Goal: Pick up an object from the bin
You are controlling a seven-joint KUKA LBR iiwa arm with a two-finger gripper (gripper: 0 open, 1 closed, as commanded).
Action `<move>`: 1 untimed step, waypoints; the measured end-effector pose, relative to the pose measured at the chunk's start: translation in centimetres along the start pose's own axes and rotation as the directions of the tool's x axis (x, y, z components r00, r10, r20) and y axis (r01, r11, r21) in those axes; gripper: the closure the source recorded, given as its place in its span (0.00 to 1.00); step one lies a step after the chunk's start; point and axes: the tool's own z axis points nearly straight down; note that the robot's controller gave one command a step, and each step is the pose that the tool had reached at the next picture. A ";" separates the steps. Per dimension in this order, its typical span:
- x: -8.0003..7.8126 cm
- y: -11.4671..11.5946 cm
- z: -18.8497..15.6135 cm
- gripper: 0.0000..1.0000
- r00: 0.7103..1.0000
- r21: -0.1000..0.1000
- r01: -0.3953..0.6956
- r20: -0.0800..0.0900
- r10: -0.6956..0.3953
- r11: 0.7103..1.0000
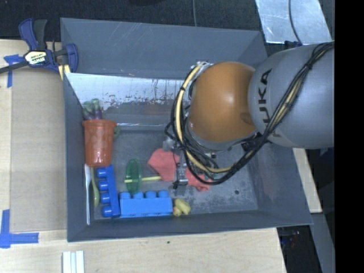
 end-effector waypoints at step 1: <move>-0.2 -0.1 -0.3 0.00 1.000 -0.001 -0.003 0.007 0.003 1.000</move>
Offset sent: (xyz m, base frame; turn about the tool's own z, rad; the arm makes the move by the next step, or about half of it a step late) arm 0.0218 -0.0529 -0.1044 0.0872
